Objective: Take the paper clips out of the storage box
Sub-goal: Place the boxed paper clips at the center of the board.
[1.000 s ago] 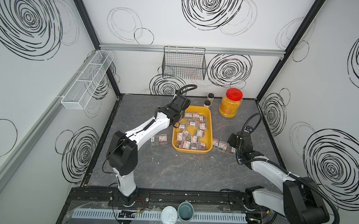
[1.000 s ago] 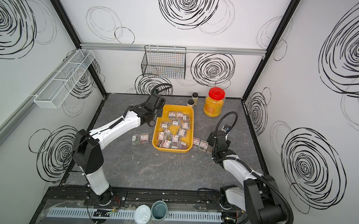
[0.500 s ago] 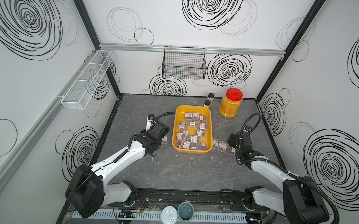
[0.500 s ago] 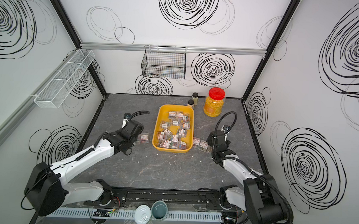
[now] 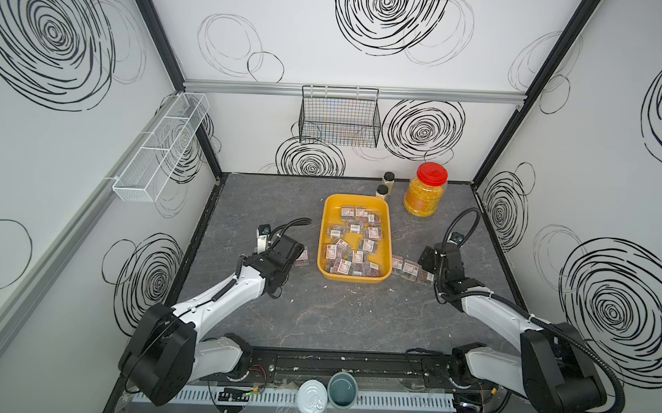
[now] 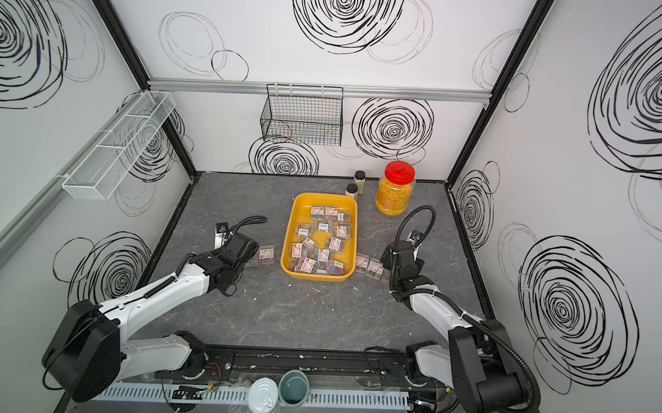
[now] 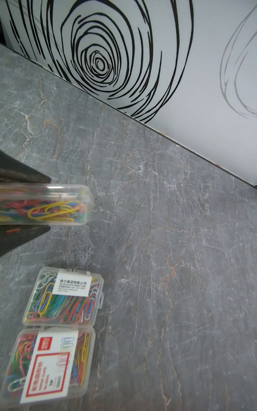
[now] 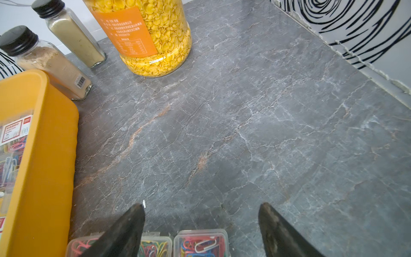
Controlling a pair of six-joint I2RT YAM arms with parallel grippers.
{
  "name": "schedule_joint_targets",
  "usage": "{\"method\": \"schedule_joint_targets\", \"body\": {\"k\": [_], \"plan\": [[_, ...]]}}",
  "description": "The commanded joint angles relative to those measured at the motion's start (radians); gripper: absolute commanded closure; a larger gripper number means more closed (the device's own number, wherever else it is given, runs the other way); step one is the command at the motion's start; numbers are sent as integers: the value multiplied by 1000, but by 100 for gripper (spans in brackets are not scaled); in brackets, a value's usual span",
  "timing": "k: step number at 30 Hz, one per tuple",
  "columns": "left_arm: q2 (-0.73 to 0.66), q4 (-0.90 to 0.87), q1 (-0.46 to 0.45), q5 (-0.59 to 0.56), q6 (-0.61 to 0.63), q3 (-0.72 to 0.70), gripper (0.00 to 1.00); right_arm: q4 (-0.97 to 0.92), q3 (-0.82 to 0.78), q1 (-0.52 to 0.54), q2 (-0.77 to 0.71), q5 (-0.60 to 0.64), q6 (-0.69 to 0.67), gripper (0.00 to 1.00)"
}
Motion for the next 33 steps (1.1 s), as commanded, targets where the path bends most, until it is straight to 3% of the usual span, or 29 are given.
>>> {"method": "schedule_joint_targets", "body": {"k": [1, 24, 33], "plan": [[31, -3, 10, 0, -63, 6, 72, -9, 34, 7, 5, 23, -7, 17], [365, 79, 88, 30, -16, 171, 70, -13, 40, 10, 14, 28, -11, 17], [380, 101, 90, 46, -28, 163, 52, -12, 46, 11, 22, 27, -12, 17]]}}
